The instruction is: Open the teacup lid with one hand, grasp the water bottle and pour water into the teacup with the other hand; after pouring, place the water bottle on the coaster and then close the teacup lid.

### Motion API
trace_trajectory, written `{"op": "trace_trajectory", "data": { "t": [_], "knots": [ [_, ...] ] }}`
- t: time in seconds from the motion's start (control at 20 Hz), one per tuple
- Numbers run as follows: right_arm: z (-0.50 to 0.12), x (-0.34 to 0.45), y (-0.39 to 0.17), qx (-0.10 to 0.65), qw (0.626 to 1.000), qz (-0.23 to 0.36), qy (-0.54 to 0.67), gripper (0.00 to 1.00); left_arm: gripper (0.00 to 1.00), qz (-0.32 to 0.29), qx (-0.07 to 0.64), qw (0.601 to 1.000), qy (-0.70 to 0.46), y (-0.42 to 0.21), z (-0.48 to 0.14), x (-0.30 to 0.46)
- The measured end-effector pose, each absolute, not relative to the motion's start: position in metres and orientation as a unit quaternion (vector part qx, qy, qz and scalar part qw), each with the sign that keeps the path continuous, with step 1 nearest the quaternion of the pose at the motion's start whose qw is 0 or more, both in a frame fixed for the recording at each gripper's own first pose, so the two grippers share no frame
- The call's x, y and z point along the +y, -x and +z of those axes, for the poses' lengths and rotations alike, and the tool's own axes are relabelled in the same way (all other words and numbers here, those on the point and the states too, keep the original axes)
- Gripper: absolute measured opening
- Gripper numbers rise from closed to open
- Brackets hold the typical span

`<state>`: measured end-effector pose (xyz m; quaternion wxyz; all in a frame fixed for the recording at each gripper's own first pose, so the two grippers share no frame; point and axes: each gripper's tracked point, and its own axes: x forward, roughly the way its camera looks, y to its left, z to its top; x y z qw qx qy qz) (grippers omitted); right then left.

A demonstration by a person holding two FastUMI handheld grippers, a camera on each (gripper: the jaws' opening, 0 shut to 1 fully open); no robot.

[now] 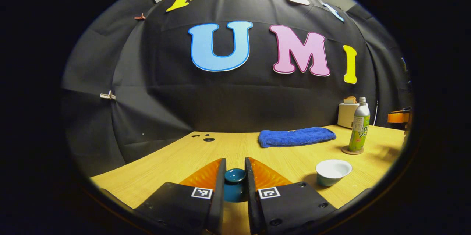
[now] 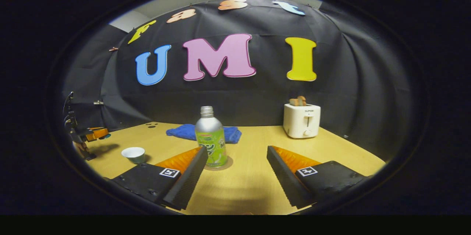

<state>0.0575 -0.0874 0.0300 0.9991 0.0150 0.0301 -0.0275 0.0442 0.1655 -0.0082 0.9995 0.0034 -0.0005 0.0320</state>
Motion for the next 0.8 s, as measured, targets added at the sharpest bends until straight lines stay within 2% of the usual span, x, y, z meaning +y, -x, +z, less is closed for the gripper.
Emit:
{"op": "trace_trajectory", "data": {
  "t": [0.45,0.65,0.8],
  "knots": [
    [0.027,-0.115,-0.03,0.011,0.998,-0.055,0.011,0.99,0.31,-0.071,-0.002,0.997,-0.018,-0.055,0.022,0.054],
    [0.028,-0.107,-0.025,0.003,0.999,-0.046,0.002,0.99,0.31,-0.105,0.024,0.994,-0.002,-0.065,0.008,0.012],
    [0.029,-0.1,-0.023,0.003,0.999,-0.035,0.0,0.99,0.31,-0.108,0.042,0.993,0.0,-0.071,-0.005,-0.002]
  ]
}}
